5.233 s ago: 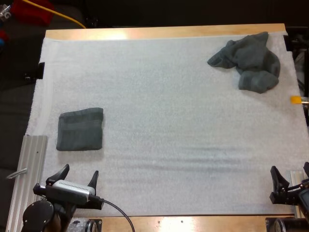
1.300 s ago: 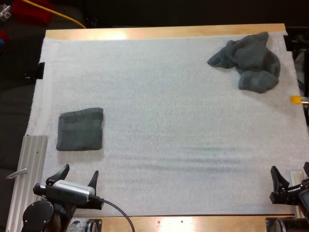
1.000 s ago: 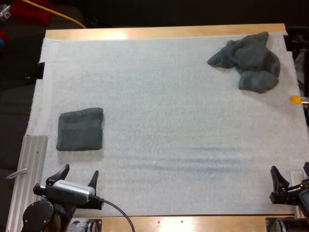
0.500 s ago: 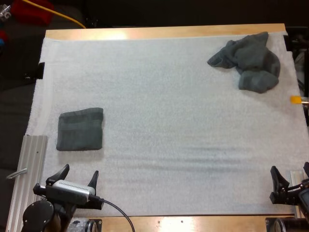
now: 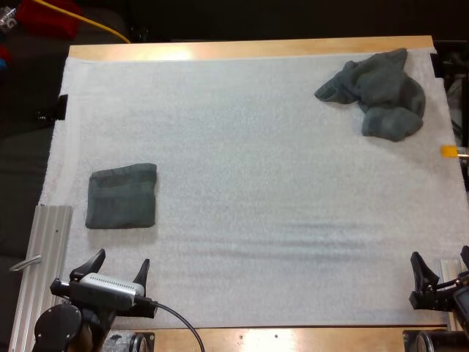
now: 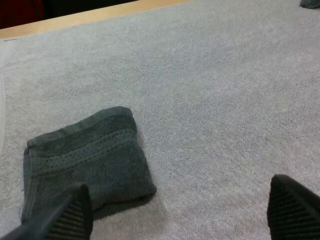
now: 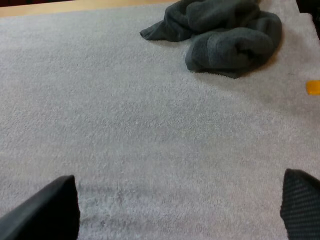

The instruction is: Pick towel from pile, fold and stack

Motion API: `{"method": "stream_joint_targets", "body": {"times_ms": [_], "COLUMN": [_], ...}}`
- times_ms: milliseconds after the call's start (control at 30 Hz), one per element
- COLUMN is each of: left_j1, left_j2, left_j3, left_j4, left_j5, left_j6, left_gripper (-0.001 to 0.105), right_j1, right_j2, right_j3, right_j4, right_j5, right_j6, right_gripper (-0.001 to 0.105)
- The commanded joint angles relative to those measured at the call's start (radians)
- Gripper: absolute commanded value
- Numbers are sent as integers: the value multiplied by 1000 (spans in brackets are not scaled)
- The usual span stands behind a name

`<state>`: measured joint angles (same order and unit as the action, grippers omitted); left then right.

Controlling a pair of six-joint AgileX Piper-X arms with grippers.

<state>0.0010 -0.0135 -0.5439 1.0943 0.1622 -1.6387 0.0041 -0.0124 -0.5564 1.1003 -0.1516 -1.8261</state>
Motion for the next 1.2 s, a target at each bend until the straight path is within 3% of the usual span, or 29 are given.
{"method": "stream_joint_targets", "body": {"times_ms": [0, 1033, 1167], "left_j1": [3, 3, 3], "left_j2": [-139, -139, -139], "left_j3": [-2, -2, -2], "left_j4": [-9, -9, -30], "left_j5": [-1, -1, -52], "left_j6": [-1, -1, -1], "left_gripper": [69, 69, 69], "right_j1": [-4, -4, -4], "right_j2": [-41, -41, -41], "right_j3": [0, 0, 0], "right_j4": [-4, -4, -4], "right_j5": [-2, -2, -2], "right_j6": [-9, -9, -9], "right_gripper": [79, 79, 79]}}
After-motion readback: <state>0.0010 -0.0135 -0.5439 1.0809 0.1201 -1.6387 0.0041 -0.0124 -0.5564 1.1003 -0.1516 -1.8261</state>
